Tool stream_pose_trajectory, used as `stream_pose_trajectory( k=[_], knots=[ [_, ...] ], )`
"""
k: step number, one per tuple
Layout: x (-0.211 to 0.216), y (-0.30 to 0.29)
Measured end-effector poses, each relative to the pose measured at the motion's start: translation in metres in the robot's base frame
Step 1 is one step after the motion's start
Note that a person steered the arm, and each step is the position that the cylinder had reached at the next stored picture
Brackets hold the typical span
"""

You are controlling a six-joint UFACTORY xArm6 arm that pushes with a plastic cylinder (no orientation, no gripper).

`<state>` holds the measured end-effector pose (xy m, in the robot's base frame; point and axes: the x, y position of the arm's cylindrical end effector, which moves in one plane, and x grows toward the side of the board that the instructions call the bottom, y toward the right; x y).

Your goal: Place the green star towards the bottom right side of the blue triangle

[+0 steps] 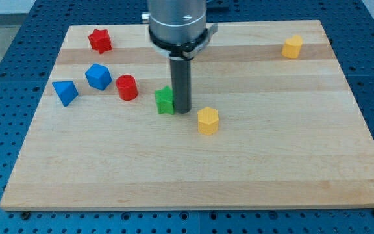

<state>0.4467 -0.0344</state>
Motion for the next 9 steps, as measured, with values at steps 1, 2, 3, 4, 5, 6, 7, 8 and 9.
stream_pose_trajectory(
  k=[1, 2, 3, 4, 5, 6, 7, 8, 9],
  knots=[
    [0.007, -0.026],
    [0.012, -0.037],
    [0.011, -0.005],
    [-0.007, 0.012],
    [-0.03, 0.015],
    [-0.046, 0.012],
    [-0.046, 0.007],
    [-0.034, -0.017],
    [-0.021, -0.046]
  ],
)
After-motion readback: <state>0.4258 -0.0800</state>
